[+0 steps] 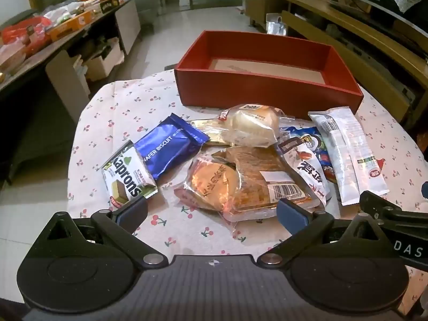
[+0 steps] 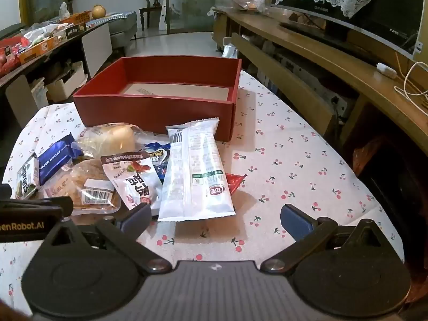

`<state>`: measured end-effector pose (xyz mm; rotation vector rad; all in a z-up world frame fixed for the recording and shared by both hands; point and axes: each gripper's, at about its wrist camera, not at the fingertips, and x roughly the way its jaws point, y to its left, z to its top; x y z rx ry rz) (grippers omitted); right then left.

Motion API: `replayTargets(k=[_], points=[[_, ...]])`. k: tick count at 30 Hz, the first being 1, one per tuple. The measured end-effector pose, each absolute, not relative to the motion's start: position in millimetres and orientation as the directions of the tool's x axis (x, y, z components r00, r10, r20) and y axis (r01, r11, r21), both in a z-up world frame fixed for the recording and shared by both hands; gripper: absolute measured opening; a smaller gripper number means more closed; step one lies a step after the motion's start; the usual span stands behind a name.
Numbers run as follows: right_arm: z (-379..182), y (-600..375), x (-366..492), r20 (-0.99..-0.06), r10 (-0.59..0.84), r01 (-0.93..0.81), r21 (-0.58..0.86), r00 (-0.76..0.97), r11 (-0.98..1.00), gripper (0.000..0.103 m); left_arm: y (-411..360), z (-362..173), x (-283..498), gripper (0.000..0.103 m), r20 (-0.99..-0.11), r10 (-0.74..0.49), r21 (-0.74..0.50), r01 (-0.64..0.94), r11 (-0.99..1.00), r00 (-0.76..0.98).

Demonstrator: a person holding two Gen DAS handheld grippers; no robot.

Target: Organize snacks

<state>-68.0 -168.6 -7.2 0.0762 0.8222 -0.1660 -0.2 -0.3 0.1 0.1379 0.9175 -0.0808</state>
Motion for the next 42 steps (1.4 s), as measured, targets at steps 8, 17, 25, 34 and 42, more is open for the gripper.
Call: replayTargets(k=[8,17,25,34,42], points=[[-8.2,-167.8,-67.5,-0.735,-0.12,0.177,0.0,0.668,0.984,0.103,2.6,-1.3,0.6,0.103,-0.797,-0.007,0.093,0.136,0.986,0.603],[-9.3,-166.6,-68.0,-0.736,-0.121,0.177,-0.002,0.666,0.984,0.103,-0.7,-1.2,-2.8,0.102,-0.795,0.004,0.102,0.127,0.987,0.606],[-8.9,-165.6,-65.0,-0.744,-0.117,0.166,-0.009,0.658,0.986,0.103,0.2,-2.4,-3.8,0.101,-0.799,0.001,0.098,0.128,0.987,0.602],[-8.7,-164.2,-64.5,-0.748,-0.109,0.159,-0.004,0.655,0.987,0.103,-0.2,-2.2,-4.5,0.1,-0.8,0.001,0.098,0.129,0.987,0.6],[-8.8,-164.0,-64.8,-0.748,-0.108,0.159,-0.003,0.654,0.987,0.103,-0.3,-2.1,-4.8,0.098,-0.8,0.002,0.101,0.13,0.986,0.601]])
